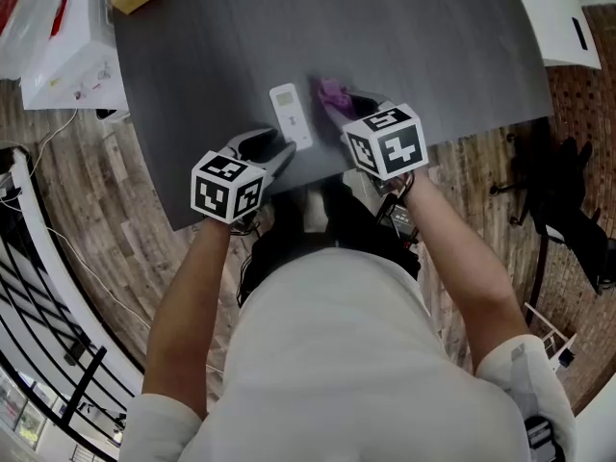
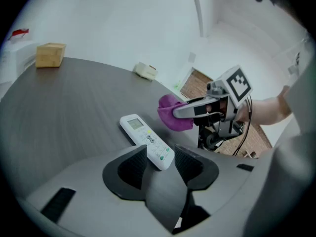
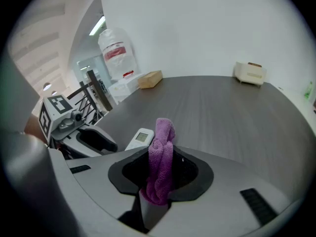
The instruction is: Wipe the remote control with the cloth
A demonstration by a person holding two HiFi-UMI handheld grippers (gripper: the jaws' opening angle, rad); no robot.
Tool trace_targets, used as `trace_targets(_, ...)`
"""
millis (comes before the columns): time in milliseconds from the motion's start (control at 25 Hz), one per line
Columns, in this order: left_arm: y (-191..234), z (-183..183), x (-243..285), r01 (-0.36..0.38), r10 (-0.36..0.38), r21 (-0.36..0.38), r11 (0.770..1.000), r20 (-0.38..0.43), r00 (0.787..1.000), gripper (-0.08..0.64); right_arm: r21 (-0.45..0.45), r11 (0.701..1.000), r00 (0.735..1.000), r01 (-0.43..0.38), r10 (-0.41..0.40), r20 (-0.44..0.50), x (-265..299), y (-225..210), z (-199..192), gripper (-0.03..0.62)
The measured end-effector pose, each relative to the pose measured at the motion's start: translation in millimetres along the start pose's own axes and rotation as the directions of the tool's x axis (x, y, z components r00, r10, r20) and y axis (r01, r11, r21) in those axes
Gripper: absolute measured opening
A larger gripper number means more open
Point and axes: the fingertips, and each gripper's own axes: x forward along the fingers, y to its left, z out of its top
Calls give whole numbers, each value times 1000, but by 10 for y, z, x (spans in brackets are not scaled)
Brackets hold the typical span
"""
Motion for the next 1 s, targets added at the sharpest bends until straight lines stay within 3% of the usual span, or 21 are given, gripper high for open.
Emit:
trace_targets(160, -70, 213, -231, 39, -20, -122, 992, 154, 988, 170, 36, 997, 995, 67, -69, 73, -340, -327, 74, 101)
trace_targets(280, -150, 354, -465, 113, -56, -202, 973, 269, 961, 169, 67, 992, 984, 110, -118, 135, -574, -514, 147, 101)
trace_targets(440, -230, 452, -792, 221, -114, -255, 941, 378, 919, 165, 85, 983, 959, 165, -180, 220, -842, -657, 264, 101)
trace_targets(600, -298, 486, -1129, 286, -143, -253, 924, 464, 874, 108, 43, 972, 926, 229, -231, 298, -1142, -675, 332, 101)
trace_targets(800, -292, 481, -1465, 291, -143, -222, 931, 510, 848, 71, -37, 958, 891, 285, -250, 380, -1502, -490, 452, 101)
trace_targets(1000, -312, 471, -1763, 285, -115, -221, 933, 565, 817, 64, -68, 966, 866, 250, -192, 462, -1821, -26, 593, 101)
